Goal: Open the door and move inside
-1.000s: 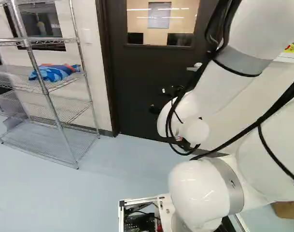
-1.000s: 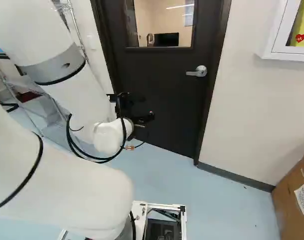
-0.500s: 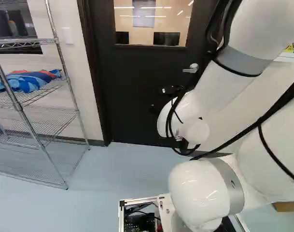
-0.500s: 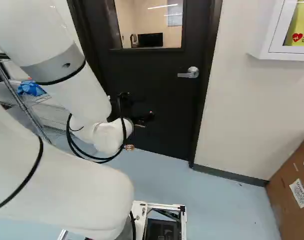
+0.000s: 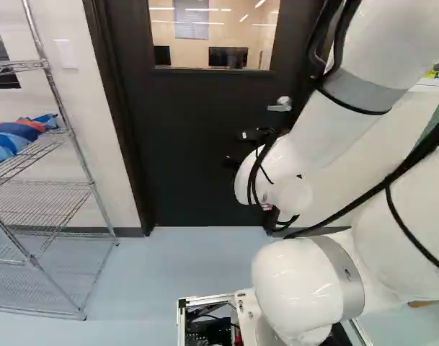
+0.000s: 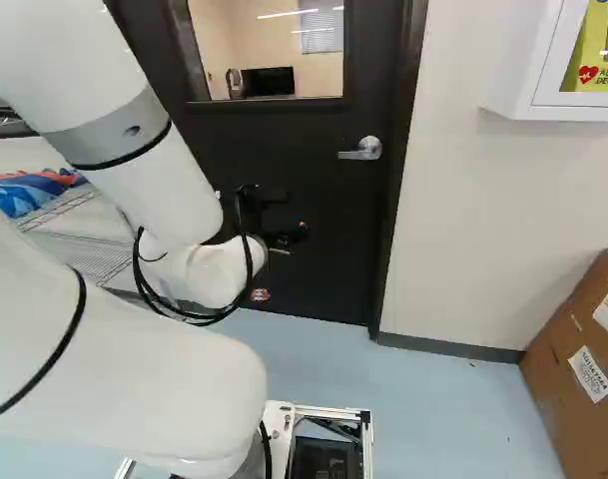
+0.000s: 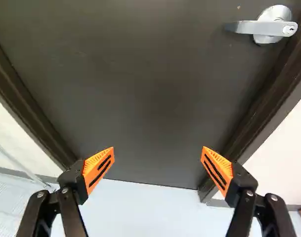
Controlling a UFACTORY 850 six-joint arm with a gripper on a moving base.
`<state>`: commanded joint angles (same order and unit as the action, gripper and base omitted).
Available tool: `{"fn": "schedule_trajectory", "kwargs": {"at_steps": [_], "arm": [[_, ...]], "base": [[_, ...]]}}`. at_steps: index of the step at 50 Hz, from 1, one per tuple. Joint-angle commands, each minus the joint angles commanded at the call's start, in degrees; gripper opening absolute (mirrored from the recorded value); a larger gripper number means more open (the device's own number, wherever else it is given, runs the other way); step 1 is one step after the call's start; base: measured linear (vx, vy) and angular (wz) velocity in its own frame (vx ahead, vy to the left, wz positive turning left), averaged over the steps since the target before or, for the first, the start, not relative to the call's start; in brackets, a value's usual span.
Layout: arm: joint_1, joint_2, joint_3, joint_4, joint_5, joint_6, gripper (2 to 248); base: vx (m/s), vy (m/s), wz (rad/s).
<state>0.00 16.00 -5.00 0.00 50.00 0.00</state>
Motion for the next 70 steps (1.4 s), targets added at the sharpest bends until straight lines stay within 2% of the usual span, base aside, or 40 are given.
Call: {"fn": "schedule_trajectory", "kwargs": {"at_steps": [24,46,70], "arm": [[0.00,0.00,0.00,0.00,0.00,0.00,247],[-0.03,-0.12,-0.10,0.00,0.00,0.00,247],[-0.95,0.95,-2.20,0.00,0.00,0.00,247]], "base": [[0.126,0.040,-0.212],[-0.004,0.001,0.009],[0.000,0.000,0.000]]}}
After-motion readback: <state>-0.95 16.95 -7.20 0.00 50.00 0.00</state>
